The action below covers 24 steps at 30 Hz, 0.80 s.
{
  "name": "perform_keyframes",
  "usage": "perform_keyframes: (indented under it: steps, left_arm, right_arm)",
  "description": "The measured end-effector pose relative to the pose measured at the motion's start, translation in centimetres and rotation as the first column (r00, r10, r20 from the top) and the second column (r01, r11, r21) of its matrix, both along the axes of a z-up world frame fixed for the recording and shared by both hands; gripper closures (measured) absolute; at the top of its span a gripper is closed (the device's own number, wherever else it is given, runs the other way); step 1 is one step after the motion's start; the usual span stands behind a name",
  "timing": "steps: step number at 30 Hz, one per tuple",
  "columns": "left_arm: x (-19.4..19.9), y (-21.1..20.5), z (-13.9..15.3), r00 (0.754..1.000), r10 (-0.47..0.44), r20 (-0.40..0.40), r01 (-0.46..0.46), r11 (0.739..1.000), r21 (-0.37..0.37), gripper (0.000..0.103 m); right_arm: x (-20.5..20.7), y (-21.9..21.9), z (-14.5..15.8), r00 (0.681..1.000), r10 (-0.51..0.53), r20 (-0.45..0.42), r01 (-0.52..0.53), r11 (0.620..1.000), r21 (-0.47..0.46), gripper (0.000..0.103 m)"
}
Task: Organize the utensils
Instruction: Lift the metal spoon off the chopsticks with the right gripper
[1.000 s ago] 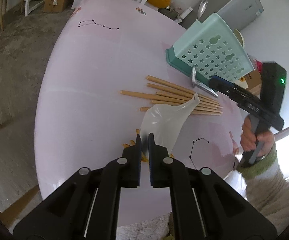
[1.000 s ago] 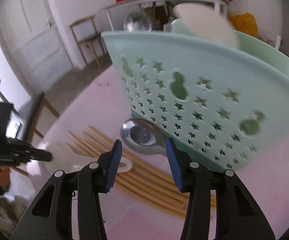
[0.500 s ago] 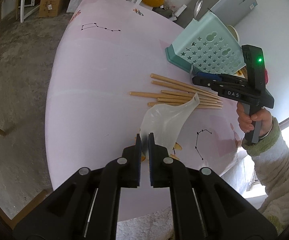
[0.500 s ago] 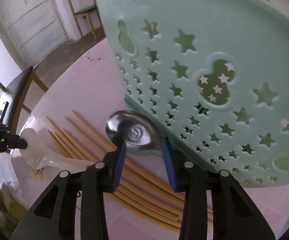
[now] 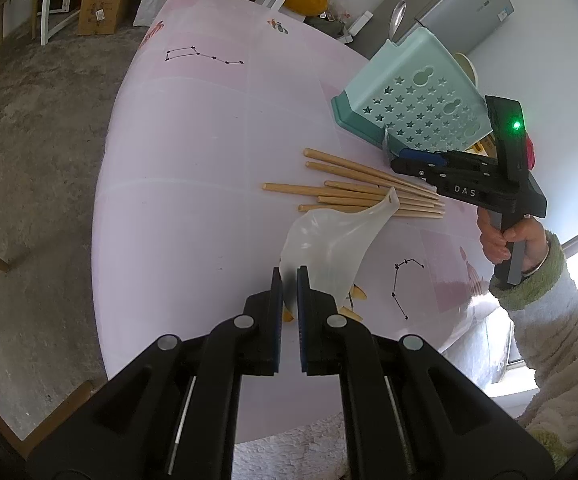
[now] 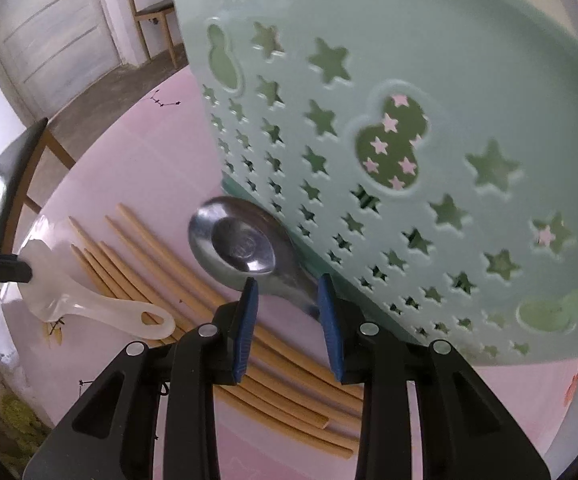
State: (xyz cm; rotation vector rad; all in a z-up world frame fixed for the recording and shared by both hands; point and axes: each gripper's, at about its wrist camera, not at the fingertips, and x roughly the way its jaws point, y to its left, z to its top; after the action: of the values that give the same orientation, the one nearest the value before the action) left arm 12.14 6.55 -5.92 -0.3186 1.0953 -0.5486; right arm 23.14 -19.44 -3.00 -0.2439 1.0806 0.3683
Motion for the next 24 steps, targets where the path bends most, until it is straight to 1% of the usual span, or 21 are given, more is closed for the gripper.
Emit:
perform_keyframes:
  steps: [5,9,13,15,19,21,24]
  left_arm:
    - [0.1,0.1,0.0,1.000,-0.001,0.002,0.001,1.000,0.002,0.097]
    - [0.2,0.1,-0.1,1.000,0.003,0.000,-0.003,1.000,0.001,0.097]
    - [0.3,0.1,0.0,1.000,0.003,-0.001,-0.003,1.000,0.003,0.097]
    - [0.3,0.0,0.0,1.000,0.001,0.001,-0.001,1.000,0.006,0.097]
    - [0.4,0.0,0.0,1.000,-0.001,0.002,0.001,1.000,0.010,0.097]
    - [0.4,0.0,0.0,1.000,-0.001,0.002,0.001,1.000,0.010,0.097]
    - [0.3,0.0,0.0,1.000,-0.001,0.004,0.001,1.000,0.012,0.097]
  right_arm:
    - [0.0,-0.9,0.3,1.000,-0.017,-0.025,0.018,1.000,0.024,0.072]
    - [-0.7,-2.4,0.4,0.996,-0.028,-0.080,0.034,0.996,0.080,0.072]
    - [-1.6,-3.6,0.3,0.994,-0.043,-0.105,0.054,0.992,0.110,0.072]
    - [-2.1,-4.7,0.5,0.994,-0.048,-0.101,0.058,0.992,0.108,0.072]
    - [-3.2,-5.8,0.9,0.997,-0.063,-0.037,0.066,0.994,0.089,0.072]
    - [-2.9,-6.0,1.1,0.998,-0.063,-0.006,0.063,0.996,0.055,0.072]
    - [-1.6,-6.0,1.1,0.999,-0.049,0.013,0.049,0.999,0.004,0.072]
